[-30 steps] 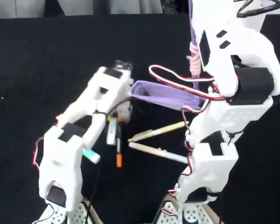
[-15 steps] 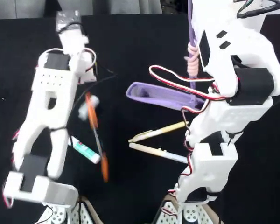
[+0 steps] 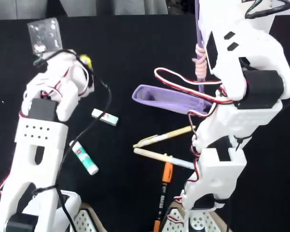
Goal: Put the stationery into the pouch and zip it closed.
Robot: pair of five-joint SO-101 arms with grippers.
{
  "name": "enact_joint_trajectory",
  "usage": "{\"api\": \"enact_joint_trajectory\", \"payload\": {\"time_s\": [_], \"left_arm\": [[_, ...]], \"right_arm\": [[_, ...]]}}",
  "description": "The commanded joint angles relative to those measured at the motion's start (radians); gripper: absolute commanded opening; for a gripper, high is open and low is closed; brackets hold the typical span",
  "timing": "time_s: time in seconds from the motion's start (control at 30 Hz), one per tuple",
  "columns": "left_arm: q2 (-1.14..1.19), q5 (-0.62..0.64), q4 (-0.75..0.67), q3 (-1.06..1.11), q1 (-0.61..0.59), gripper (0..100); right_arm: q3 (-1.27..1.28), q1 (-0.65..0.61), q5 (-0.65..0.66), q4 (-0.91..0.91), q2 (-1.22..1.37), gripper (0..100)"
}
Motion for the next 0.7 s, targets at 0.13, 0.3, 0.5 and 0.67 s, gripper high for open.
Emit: {"api": "enact_joint_trajectory", "payload": {"time_s": [0.13,0.3,0.5,0.67], "left_arm": [[0.199,0.172,0.167,-0.044,-0.007,24],[0.370,0.307,0.358,-0.176,0.031,24],[0.543,0.516,0.491,-0.259,0.073,24],[0.697,0.562,0.486,-0.282,0.096,24]], "right_arm": [[-0.027,0.009,0.009,-0.026,-0.002,1.5],[-0.027,0.009,0.009,-0.026,-0.001,1.5],[-0.027,0.009,0.009,-0.026,-0.001,1.5],[-0.027,0.009,0.009,-0.026,-0.001,1.5]]}}
